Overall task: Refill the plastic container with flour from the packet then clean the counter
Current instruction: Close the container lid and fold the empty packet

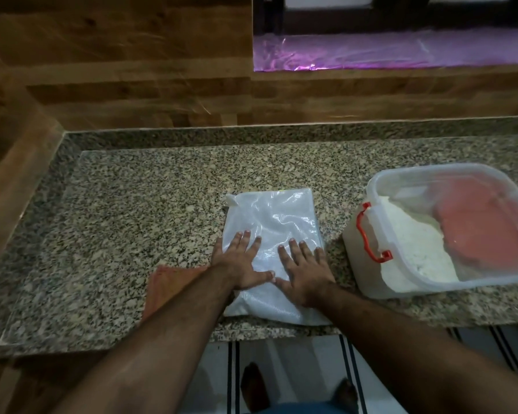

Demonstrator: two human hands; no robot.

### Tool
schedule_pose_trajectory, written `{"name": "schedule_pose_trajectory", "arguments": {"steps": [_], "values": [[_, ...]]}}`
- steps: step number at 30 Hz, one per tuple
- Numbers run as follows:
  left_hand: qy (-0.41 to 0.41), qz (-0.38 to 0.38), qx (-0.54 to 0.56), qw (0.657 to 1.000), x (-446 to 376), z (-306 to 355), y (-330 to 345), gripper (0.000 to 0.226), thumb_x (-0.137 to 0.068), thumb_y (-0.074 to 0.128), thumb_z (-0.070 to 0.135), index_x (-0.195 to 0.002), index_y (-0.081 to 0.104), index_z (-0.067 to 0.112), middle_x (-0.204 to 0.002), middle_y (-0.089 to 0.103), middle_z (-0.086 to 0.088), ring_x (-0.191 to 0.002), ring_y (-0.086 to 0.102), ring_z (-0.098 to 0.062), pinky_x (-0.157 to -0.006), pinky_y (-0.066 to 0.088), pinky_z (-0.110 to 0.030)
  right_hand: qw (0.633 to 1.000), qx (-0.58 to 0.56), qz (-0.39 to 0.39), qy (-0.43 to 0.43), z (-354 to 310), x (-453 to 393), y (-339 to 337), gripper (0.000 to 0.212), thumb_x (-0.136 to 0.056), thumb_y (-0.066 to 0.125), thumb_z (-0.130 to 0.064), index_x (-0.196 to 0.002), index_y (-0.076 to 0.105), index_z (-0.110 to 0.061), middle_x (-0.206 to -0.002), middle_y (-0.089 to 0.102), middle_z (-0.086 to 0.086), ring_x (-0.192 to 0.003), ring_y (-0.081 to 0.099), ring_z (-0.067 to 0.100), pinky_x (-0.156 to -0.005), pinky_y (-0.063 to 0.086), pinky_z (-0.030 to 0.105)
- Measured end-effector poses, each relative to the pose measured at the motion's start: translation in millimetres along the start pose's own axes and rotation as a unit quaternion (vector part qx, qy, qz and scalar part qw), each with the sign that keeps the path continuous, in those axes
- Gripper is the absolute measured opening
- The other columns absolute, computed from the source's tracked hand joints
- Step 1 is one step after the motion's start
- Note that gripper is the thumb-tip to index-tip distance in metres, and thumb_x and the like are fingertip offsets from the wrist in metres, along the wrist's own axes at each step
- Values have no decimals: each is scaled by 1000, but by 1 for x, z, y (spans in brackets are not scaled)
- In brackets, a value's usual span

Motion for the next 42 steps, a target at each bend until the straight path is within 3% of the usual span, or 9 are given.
{"name": "schedule_pose_trajectory", "arguments": {"steps": [3,6,10,14,20,26,33,38,42], "values": [[-6,-8,-1,1000,1,3,-3,111,-85,26,95,-168,-17,35,-178,-22,0,-166,-11,-21,-127,-10,-67,999,21,-29,9,-3,1,-8,90,-100,15,-77,-169,-12,-26,-177,-18,11,-164,-11,34,-129,-5,61],[-1,56,44,997,10,11,-41,86,-101,32,75,-171,14,28,-178,22,-3,-164,21,-22,-125,-7,-67,998,30,-48,19,-5,7,-44,72,-108,35,-48,-170,17,-16,-178,11,16,-164,12,33,-129,6,58],[7,208,120,971,40,22,-118,43,-108,49,43,-142,62,23,-139,71,-4,-131,63,-30,-124,29,-51,994,106,22,18,0,31,-142,40,-101,49,-24,-139,61,-19,-144,62,10,-138,55,31,-125,25,54],[39,335,185,923,77,55,-198,27,-104,55,35,-114,75,21,-107,79,-5,-102,71,-32,-88,55,-41,984,103,140,30,30,71,-245,35,-97,56,-15,-129,65,-24,-126,72,2,-118,69,26,-115,40,45],[172,404,229,869,125,177,-265,34,-97,53,42,-109,77,21,-101,79,1,-96,71,-25,-87,57,-43,963,-4,246,110,163,129,-303,20,-98,61,-27,-115,71,-23,-119,76,3,-114,70,31,-90,56,37],[248,371,177,878,127,321,-240,38,-97,61,53,-113,78,24,-108,79,8,-102,71,-15,-90,56,-36,950,-104,245,166,337,169,-259,27,-87,62,-21,-62,53,-22,-77,66,4,-90,73,36,-71,46,32],[166,305,162,924,90,428,-199,58,-87,52,78,-98,78,26,-92,75,13,-86,69,-12,-78,56,-35,941,-157,228,194,474,175,-155,27,-87,64,-7,-105,80,-20,-111,81,8,-107,74,31,-86,55,32],[125,261,97,952,79,439,-186,72,-87,36,86,-95,76,26,-86,73,9,-79,66,-14,-74,56,-39,981,-139,43,131,482,150,-43,25,-76,83,-36,-97,75,-23,-95,77,1,-96,74,27,-76,53,28],[90,262,75,958,79,435,-182,76,-90,30,86,-91,75,25,-78,69,6,-73,63,-14,-72,55,-41,993,-69,34,88,474,147,-8,30,-80,79,-47,-100,73,-25,-97,75,-1,-97,73,25,-74,52,29]]}}
Point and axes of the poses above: each hand's wrist, its own x-axis away from the middle knuckle, its own y-axis out of the palm, z = x × y, the point moved 9 cm from there along -x, towards the middle knuckle
